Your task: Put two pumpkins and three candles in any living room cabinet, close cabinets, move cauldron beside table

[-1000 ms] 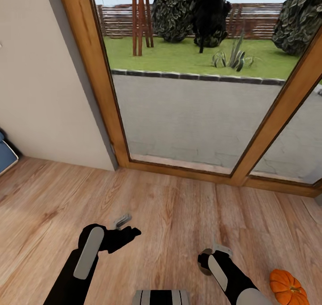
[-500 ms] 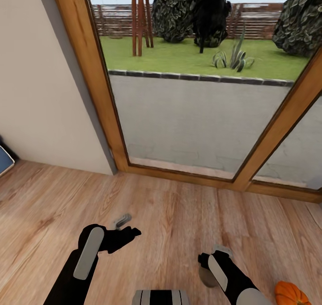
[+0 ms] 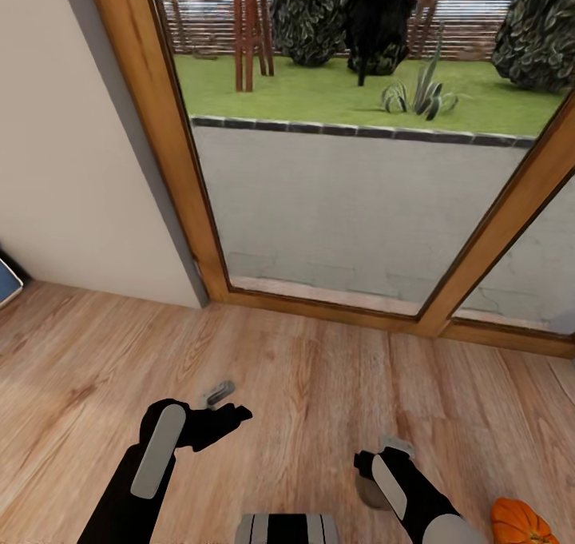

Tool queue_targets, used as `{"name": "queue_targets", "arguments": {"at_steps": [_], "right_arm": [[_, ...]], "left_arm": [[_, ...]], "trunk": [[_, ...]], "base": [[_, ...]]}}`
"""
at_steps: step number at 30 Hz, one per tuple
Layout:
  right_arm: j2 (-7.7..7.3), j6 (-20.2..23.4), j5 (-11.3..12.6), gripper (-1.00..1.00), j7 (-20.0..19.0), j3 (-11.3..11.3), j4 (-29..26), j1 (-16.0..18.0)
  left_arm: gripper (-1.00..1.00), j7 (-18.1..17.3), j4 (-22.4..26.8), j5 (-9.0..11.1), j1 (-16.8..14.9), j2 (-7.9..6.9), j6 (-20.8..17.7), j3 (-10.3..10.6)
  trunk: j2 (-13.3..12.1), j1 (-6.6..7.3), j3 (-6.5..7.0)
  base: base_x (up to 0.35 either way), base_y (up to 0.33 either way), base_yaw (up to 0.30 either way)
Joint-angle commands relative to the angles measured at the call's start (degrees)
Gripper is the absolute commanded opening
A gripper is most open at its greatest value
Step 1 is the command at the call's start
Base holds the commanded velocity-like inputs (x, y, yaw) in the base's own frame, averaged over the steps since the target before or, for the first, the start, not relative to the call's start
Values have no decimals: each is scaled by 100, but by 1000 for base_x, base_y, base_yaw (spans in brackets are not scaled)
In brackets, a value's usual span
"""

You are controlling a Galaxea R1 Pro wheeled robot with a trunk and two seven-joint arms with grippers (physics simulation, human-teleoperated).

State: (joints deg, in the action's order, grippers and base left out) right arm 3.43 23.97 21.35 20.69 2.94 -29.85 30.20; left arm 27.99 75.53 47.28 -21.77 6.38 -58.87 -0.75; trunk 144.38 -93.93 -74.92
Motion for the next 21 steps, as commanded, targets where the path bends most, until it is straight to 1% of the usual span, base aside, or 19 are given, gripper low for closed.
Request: {"name": "queue_targets", "arguments": {"at_steps": [1, 2, 8, 9, 11, 19, 21], "right_arm": [[-6, -22, 57, 100, 49, 31, -8, 1], [-6, -66, 59, 100, 49, 31, -3, 2], [-77, -149, 70, 100, 49, 31, 14, 1], [-81, -151, 71, 100, 49, 31, 14, 2], [-85, -154, 71, 100, 51, 31, 14, 0], [-81, -148, 71, 100, 50, 31, 14, -3], [-80, -147, 69, 100, 49, 31, 14, -3]], "left_arm": [[100, 57, 5, 62, -3, 4, -17, -13], [100, 57, 5, 62, -3, 4, -18, -16], [100, 57, 5, 62, -3, 4, -19, -1], [100, 57, 5, 62, -3, 4, -19, 0], [100, 57, 5, 62, -3, 4, -19, -2], [100, 57, 5, 62, -3, 4, -19, 1], [100, 57, 5, 62, -3, 4, -19, 4]], "trunk": [[3, -1, -27], [5, -4, -49], [5, -4, -49], [6, -6, -72], [9, -12, -116], [9, -12, -116], [11, -17, -160]], "base": [[0, 0, 0], [0, 0, 0], [0, 0, 0], [0, 0, 0], [0, 0, 0], [0, 0, 0], [0, 0, 0]]}}
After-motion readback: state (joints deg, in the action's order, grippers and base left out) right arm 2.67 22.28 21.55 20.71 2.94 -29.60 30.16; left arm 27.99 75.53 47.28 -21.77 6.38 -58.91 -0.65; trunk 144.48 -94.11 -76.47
